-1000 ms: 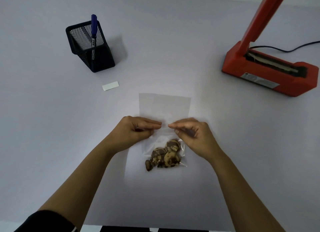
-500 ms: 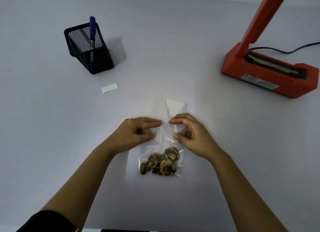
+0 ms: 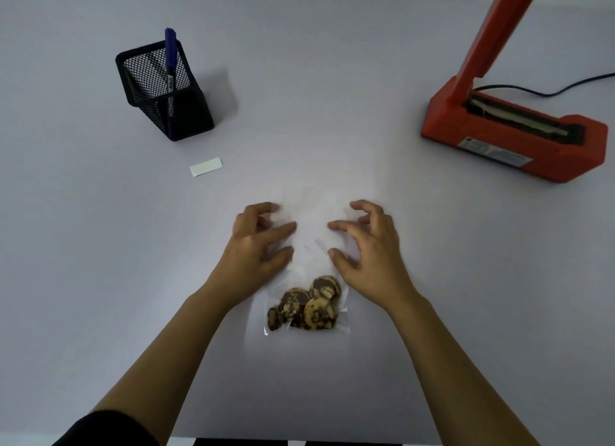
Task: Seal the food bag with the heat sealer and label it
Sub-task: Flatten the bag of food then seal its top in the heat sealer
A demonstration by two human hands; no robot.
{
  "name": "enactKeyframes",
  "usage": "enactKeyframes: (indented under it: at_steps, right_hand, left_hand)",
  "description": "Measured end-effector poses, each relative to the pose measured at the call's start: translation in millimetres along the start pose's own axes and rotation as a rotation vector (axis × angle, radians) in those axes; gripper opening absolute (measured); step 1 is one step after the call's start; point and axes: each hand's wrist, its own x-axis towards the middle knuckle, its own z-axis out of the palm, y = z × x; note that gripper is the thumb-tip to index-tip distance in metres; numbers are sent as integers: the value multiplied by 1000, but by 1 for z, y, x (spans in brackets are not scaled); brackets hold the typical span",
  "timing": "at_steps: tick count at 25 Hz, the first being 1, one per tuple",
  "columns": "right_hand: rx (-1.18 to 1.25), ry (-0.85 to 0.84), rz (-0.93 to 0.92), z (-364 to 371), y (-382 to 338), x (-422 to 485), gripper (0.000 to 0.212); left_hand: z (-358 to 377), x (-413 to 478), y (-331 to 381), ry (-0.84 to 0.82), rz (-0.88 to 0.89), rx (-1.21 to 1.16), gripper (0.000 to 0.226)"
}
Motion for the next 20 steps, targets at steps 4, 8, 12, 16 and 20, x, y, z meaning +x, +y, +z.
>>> enactKeyframes:
  at_steps: [4,8,12,16,20]
  right_hand:
    - [-23,-45,-53,0,-8,2,37]
    - [-46,-113,-126,-1,-16,5,31]
    - [-148,-226,-69,-15,-18,21,54]
    - [-234,-389,-7,-24,-24,40,85]
    - [-232,-274,-23,-20,-31,31,84]
  left_hand:
    - [2,-2,5,41,-19,233,36]
    - [2,8,7,28,142,321,36]
    - [-10,17,3,-112,117,329,60]
    - [-22,33,1,-274,41,306,88]
    - [-17,28,3,-203,54,296,77]
